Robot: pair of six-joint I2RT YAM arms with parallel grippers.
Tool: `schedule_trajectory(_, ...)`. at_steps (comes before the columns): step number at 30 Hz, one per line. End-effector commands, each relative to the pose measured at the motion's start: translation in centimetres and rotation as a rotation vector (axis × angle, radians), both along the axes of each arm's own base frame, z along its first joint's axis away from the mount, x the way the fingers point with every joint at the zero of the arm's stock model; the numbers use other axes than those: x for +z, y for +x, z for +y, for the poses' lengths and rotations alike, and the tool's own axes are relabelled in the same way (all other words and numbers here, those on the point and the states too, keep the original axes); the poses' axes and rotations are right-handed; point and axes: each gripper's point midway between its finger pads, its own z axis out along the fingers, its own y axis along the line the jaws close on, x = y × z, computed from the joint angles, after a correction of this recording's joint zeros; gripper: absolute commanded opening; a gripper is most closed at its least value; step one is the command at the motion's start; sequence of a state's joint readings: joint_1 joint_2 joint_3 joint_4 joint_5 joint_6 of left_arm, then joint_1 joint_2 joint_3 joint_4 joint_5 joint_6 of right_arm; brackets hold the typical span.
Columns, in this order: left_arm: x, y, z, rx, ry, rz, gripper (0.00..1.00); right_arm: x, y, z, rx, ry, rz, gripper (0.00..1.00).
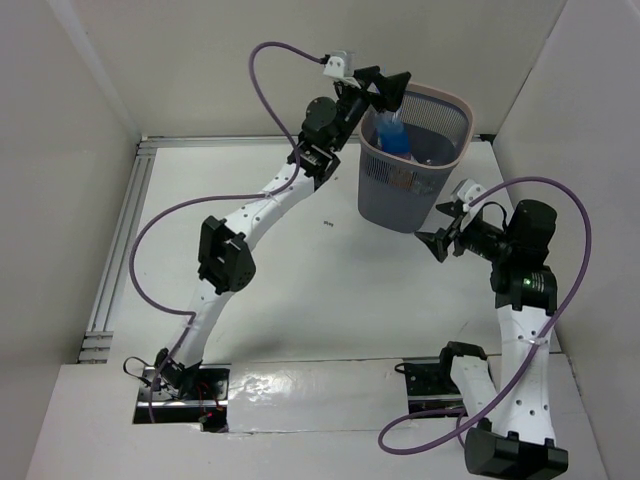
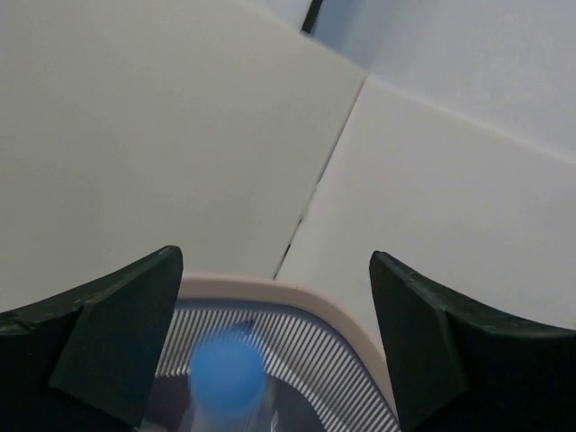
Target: Put the plastic bottles in the bin
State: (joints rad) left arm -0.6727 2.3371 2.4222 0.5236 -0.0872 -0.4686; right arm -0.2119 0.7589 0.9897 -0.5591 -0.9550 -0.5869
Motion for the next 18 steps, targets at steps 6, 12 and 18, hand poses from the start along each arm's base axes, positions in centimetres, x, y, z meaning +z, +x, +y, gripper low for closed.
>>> schedule_trajectory(6,3.1,-1.2,0.5,-0.006,-0.044,-0.061,1.0,-1.7,-0.2,-0.6,-0.061,0.034,0.08,0.92)
schedule_trajectory(12,11.7,-9.3,3.8,-0.079,0.054,-0.226,1.0,-2.6,1.2,-1.9,-0.193,0.113,0.215,0.99)
schedule_trajectory(18,6.0,-17.7,11.8,-0.125,0.3,-0.043,1.0,-2.2,1.8,-5.0,-0.463,0.189,0.262,0.99)
